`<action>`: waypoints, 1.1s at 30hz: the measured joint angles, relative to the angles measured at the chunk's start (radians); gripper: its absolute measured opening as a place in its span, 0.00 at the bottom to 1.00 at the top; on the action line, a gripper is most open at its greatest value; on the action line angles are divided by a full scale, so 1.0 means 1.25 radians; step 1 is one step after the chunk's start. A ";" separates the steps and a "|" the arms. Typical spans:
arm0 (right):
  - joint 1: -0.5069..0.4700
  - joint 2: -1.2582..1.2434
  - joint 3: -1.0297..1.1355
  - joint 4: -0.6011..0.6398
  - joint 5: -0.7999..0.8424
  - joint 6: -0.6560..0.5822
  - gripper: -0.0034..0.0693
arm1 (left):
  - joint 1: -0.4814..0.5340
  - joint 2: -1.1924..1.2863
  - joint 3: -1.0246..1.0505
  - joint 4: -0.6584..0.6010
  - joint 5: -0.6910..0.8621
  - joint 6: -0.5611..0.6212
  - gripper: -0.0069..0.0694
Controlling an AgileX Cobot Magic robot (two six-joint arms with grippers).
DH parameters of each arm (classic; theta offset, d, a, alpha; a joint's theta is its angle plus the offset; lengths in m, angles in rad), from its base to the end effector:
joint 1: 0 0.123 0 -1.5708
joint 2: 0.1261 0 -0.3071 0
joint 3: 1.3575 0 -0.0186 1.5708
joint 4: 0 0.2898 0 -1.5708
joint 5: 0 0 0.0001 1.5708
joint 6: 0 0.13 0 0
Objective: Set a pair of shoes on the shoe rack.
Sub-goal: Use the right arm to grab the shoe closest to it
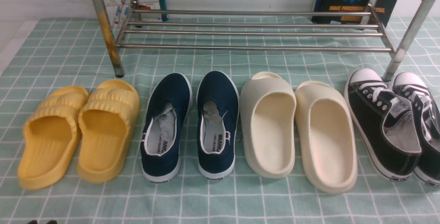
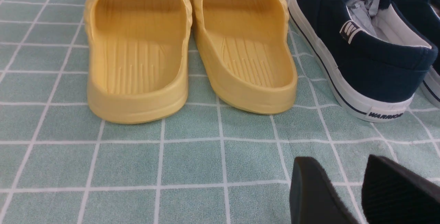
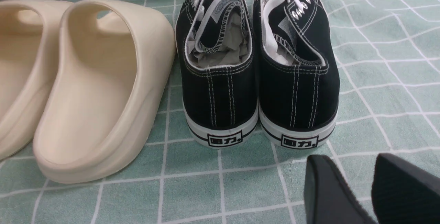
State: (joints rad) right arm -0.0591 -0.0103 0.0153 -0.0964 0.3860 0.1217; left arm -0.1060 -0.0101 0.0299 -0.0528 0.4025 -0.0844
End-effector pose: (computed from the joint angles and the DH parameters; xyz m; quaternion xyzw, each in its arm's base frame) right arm 0.1058 -0.0110 0.1621 0.0475 0.8040 -0.0225 0.5923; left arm 0.1047 -0.0138 0.1538 -0.0050 0.8149 -0.0774 0.5743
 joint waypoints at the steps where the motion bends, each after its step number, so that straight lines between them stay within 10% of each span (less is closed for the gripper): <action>1: 0.000 0.000 0.000 -0.002 0.000 0.000 0.38 | 0.000 0.000 0.000 0.000 0.000 0.000 0.40; 33: 0.000 0.000 0.000 -0.055 -0.004 0.000 0.38 | 0.000 0.000 0.000 0.000 0.000 0.000 0.40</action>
State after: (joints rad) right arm -0.0591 -0.0103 0.0153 -0.1655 0.3814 0.1217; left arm -0.1060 -0.0101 0.0299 -0.0528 0.4025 -0.0844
